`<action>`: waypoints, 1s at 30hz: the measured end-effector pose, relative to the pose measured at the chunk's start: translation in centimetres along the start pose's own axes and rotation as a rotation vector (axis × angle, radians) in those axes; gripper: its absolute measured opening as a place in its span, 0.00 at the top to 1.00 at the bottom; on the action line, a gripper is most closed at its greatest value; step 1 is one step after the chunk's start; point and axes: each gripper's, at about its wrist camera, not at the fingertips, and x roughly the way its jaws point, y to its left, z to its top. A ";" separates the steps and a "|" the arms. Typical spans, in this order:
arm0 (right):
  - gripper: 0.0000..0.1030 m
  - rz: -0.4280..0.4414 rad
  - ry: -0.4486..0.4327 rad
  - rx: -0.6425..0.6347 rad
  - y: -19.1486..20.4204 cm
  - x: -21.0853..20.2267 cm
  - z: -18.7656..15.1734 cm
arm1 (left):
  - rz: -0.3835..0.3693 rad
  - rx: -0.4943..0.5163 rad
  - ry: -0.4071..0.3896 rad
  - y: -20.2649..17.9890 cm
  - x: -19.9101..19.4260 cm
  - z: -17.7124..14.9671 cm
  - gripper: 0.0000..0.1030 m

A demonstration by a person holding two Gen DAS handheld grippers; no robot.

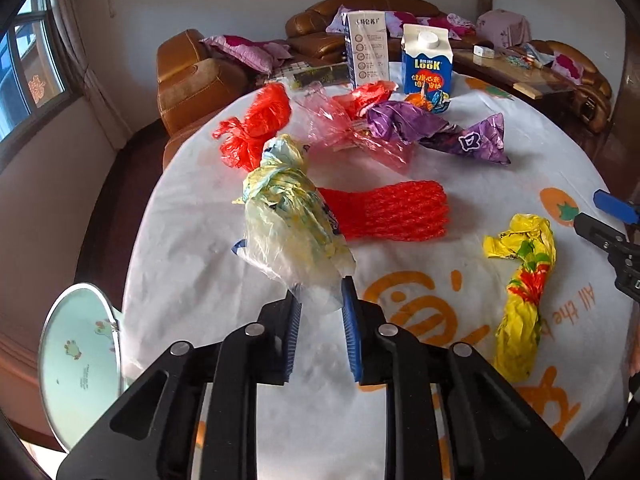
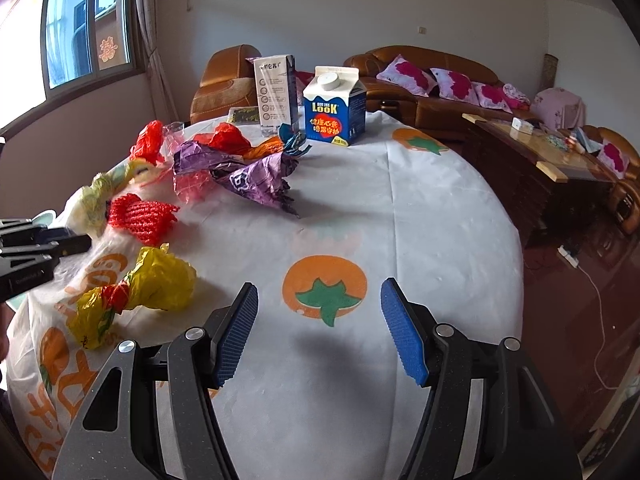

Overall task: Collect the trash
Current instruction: 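Grasp the yellow-white plastic bag with the left tool, then hold the plastic bag with the left tool while the right tool grasps the yellow candy wrapper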

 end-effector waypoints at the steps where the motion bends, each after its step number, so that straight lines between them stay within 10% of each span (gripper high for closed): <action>1: 0.38 0.001 0.002 -0.002 0.1 0.1 0.0 | 0.007 0.009 -0.005 0.3 -0.3 0.0 0.83; 30: 0.44 0.150 0.043 -0.083 4.9 -0.6 1.6 | 0.036 0.090 -0.027 5.8 -6.1 -5.7 0.83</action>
